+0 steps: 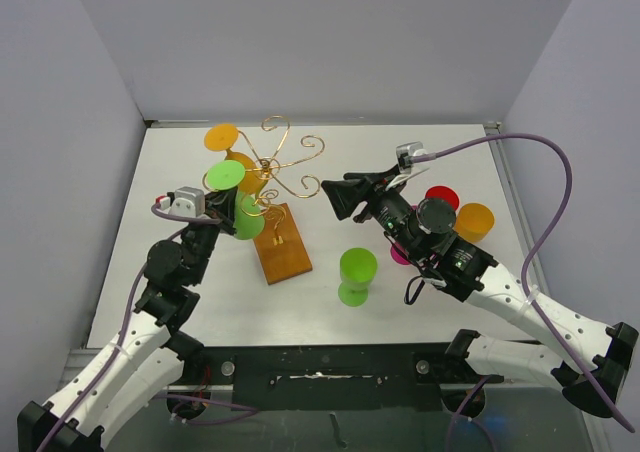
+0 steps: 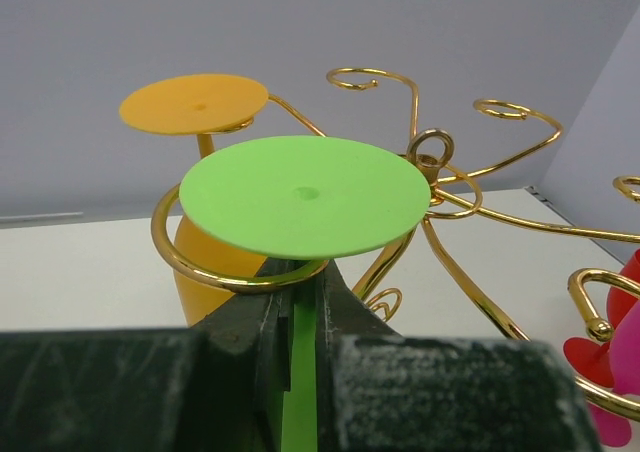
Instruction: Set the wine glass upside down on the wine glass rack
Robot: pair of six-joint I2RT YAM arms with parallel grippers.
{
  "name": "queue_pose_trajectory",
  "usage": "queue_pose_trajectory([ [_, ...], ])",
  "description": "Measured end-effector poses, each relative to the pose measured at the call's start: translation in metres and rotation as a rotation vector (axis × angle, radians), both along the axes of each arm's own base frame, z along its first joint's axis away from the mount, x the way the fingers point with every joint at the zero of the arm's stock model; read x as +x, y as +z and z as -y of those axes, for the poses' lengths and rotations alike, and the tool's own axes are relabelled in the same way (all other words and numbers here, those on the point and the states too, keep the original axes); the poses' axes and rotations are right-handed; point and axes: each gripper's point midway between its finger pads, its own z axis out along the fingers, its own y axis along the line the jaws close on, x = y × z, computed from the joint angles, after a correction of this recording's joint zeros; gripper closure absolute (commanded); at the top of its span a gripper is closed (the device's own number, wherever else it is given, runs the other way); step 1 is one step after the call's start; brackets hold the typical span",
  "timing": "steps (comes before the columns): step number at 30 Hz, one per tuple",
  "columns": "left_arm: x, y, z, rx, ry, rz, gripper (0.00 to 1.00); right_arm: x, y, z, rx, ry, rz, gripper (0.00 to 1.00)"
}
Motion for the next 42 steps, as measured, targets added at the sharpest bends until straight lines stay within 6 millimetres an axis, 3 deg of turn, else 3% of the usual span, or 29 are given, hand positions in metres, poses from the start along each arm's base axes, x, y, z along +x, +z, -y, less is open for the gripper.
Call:
queue_pose_trajectory([
  [42, 0.007, 0.003, -0.033, 0.043, 0.191, 0.017, 1.0, -0.003, 0.009, 0.0, 0.035, 0.013, 0.011, 0.43],
])
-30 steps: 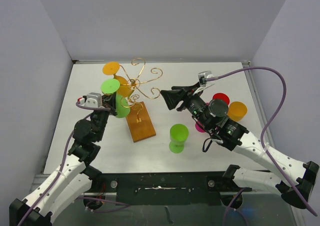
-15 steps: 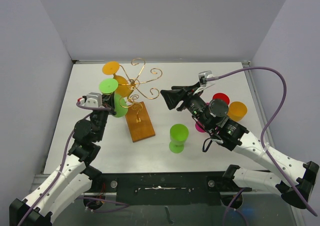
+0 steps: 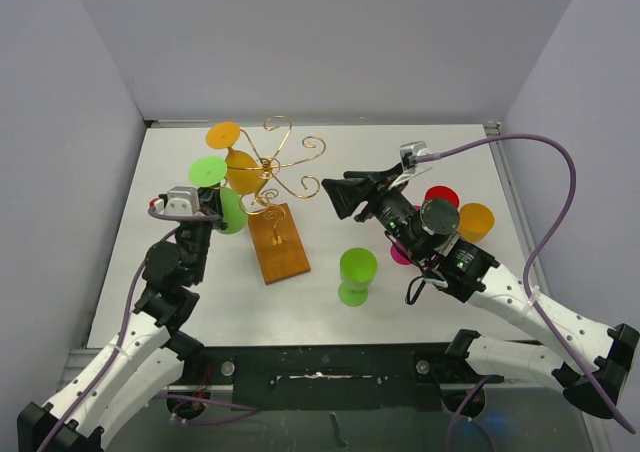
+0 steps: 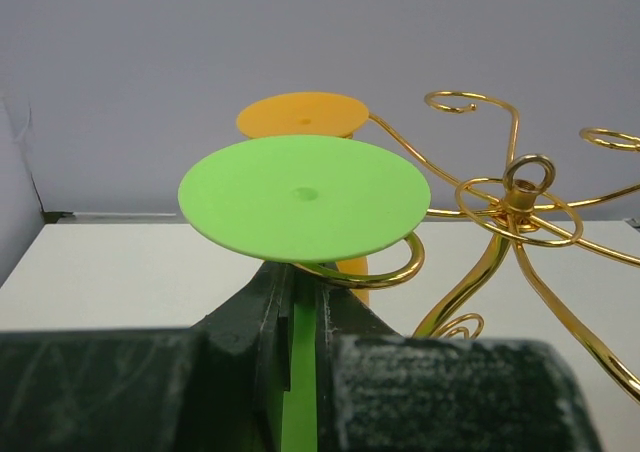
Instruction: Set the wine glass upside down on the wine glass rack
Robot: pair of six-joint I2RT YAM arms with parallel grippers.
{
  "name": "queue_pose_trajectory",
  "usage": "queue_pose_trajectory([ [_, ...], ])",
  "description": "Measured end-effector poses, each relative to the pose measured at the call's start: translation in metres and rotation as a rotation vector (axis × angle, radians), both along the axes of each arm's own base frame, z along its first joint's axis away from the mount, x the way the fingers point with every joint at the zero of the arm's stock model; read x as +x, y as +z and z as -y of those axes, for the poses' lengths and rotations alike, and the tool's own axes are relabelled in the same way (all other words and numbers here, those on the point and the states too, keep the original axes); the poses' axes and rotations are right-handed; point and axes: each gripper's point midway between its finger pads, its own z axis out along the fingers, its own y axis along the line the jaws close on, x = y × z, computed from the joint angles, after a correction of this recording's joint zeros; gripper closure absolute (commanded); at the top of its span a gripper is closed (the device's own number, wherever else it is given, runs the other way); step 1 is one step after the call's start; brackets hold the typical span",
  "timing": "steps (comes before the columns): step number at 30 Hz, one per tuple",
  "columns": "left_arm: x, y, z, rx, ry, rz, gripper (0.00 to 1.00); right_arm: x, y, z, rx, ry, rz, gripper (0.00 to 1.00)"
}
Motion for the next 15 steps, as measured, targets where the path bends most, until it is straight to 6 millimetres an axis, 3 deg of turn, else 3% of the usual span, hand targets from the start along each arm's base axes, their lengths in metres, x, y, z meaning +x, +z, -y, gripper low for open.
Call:
queue_pose_trajectory([
  [15, -0.017, 0.013, 0.004, -0.003, -0.067, 0.059, 1.0, -0.001, 0.002, 0.001, 0.007, 0.0, 0.0, 0.43],
])
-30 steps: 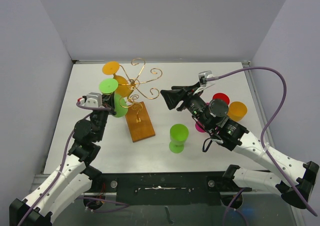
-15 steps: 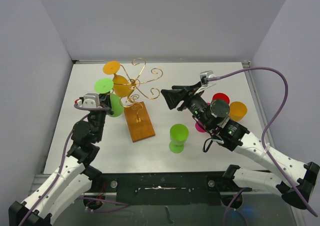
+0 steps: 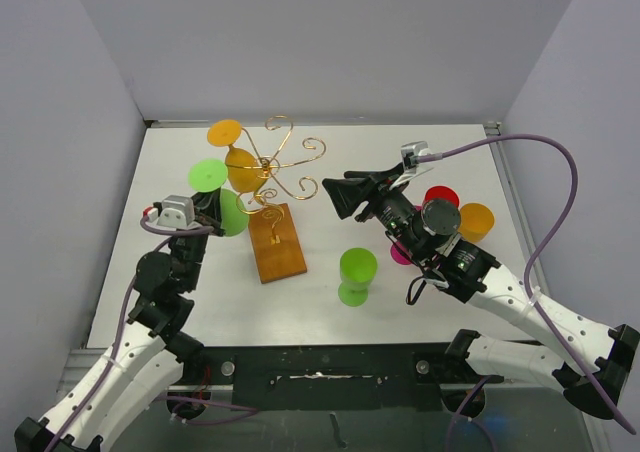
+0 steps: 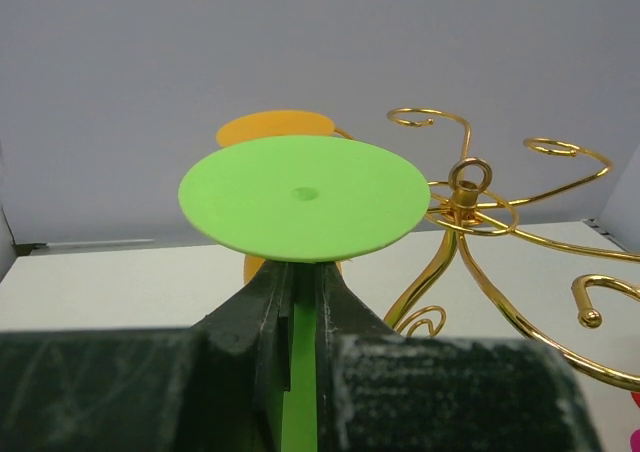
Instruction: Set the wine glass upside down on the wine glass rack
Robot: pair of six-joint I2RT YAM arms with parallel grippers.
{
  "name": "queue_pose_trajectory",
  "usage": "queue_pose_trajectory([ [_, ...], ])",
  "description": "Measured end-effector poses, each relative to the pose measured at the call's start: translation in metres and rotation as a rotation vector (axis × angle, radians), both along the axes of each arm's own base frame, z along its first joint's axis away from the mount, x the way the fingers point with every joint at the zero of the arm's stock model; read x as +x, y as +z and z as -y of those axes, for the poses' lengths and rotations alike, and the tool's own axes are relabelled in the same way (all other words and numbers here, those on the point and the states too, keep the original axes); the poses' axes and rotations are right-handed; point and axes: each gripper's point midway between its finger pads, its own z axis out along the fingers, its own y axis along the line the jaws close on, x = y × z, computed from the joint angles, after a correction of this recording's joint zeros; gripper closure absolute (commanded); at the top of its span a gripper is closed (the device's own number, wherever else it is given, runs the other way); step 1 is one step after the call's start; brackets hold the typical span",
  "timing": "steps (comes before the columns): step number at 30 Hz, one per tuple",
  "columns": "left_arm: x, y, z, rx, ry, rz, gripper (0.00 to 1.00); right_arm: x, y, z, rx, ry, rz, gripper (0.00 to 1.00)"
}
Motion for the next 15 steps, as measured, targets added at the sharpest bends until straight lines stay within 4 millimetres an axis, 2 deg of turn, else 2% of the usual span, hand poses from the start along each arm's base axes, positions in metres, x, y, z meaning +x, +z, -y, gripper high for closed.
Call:
queue_pose_trajectory([
  [7, -0.002, -0.002, 0.006, 0.022, -0.034, -0.002, 1.0, 0.0, 0.0, 0.0, 0.0, 0.0, 0.0, 0.43],
  [15, 0.004, -0.017, 0.012, 0.054, -0.05, -0.055, 1.0, 0.0, 0.0, 0.0, 0.0, 0.0, 0.0, 0.43],
])
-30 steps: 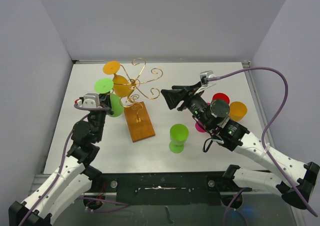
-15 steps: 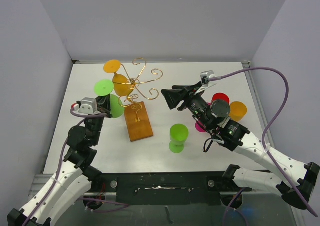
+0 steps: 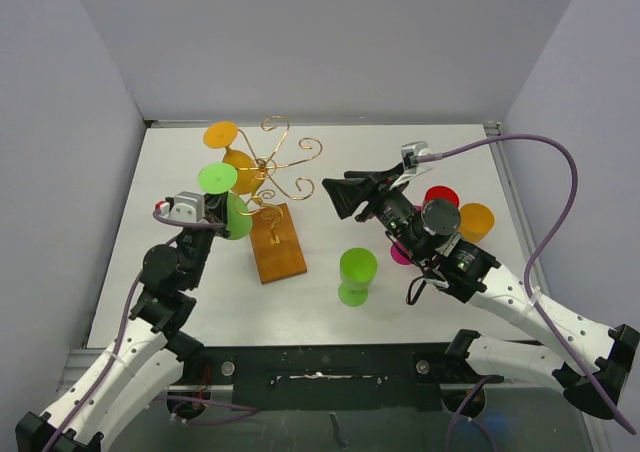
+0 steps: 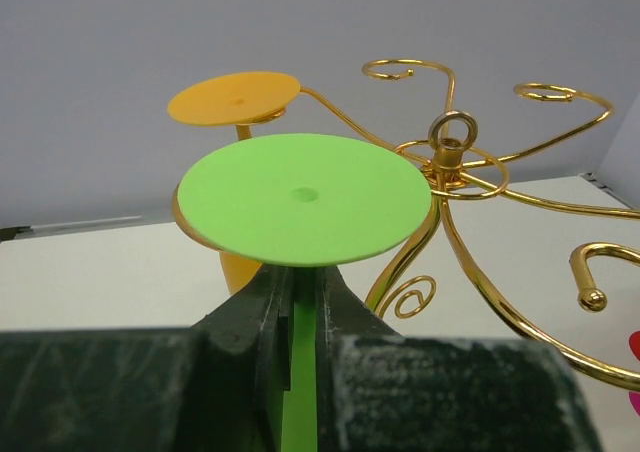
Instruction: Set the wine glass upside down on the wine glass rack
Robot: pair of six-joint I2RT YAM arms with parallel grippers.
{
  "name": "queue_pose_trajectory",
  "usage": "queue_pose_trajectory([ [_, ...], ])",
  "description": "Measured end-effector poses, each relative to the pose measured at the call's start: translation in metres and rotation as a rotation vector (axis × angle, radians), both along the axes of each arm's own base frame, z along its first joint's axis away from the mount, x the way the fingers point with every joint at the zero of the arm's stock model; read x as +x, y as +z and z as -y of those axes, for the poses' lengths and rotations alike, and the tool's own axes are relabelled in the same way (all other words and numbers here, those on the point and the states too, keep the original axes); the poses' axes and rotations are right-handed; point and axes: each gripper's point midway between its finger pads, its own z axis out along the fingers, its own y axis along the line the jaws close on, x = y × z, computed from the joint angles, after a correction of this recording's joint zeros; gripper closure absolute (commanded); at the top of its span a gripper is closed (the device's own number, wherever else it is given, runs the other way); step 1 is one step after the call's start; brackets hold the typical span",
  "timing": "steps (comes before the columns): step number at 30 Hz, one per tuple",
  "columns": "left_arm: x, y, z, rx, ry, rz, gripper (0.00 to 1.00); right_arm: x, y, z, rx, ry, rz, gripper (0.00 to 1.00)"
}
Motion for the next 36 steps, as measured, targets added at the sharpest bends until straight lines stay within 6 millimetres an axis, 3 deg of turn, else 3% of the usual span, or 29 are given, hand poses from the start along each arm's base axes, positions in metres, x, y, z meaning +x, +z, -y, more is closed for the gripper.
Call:
queue_pose_trajectory([
  [5, 0.002, -0.003, 0.001, 0.009, -0.003, -0.021, 0.96, 0.0, 0.0, 0.0, 0.0, 0.0, 0.0, 0.43],
  [16, -0.01, -0.002, -0.005, -0.03, -0.001, -0.063, 0.43, 0.0, -0.001, 0.0, -0.001, 0.0, -0.004, 0.42],
  [22, -0.03, 0.009, -0.017, -0.08, 0.005, -0.086, 0.38, -0.001, -0.007, 0.001, -0.022, -0.001, -0.022, 0.37],
  [28, -0.062, 0.041, -0.046, -0.206, 0.054, -0.062, 0.33, 0.0, -0.013, 0.014, -0.047, -0.044, -0.059, 0.35],
  [32, -0.087, 0.076, -0.063, -0.29, 0.067, -0.048, 0.33, -0.003, -0.018, 0.028, -0.087, -0.08, -0.105, 0.32],
  [36, -0.112, 0.111, -0.061, -0.296, -0.02, -0.006, 0.33, -0.009, -0.031, 0.042, -0.182, -0.101, -0.177, 0.32],
])
